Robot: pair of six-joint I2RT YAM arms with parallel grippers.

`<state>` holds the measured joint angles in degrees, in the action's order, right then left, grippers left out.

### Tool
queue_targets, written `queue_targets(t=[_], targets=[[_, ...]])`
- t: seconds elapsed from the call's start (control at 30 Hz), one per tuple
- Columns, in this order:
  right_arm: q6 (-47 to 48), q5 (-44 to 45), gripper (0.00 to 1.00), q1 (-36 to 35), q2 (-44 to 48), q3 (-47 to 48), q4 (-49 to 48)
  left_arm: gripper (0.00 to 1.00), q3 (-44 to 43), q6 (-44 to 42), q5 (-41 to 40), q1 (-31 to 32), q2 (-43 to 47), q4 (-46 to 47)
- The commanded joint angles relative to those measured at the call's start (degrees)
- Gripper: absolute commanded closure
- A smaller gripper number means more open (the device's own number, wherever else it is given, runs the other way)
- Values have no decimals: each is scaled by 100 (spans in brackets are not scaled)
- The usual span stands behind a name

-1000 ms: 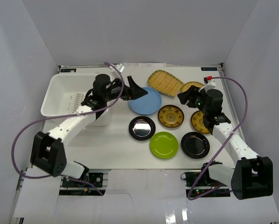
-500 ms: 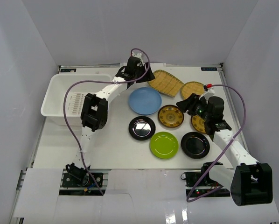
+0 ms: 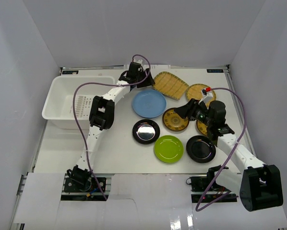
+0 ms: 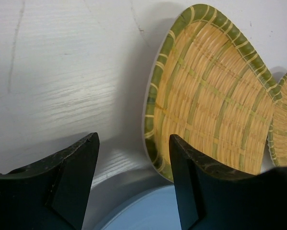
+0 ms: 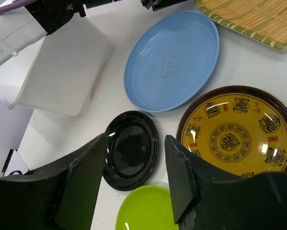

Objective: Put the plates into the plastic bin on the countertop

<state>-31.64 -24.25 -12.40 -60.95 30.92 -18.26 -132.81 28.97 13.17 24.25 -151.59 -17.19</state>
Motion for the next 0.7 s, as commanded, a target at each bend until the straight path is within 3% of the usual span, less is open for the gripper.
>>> queue_targets(t=[0.0, 0.13, 0.23, 0.33, 0.37, 0.53, 0.67], targets=[[-18, -97, 43, -25, 30, -7, -292, 30, -166, 29, 282, 45, -99, 286], [-18, -54, 43, -43, -14, -7, -310, 30, -157, 336, 580, 53, -239, 654], [-35, -62, 43, -52, -57, 11, -327, 39, -131, 556, 678, 45, -336, 875], [-27, -62, 43, -60, -84, 11, -301, 50, -17, 706, 678, 45, -363, 1322], [-27, -62, 43, -69, -84, 2, -283, 59, 18, 741, 661, 53, -354, 1411], [43, 87, 43, -78, -154, 11, -213, 75, 150, 935, 626, 45, -336, 2008], [53, 236, 37, -87, -373, 81, -239, 90, 265, 1180, 617, 36, -196, 2500]])
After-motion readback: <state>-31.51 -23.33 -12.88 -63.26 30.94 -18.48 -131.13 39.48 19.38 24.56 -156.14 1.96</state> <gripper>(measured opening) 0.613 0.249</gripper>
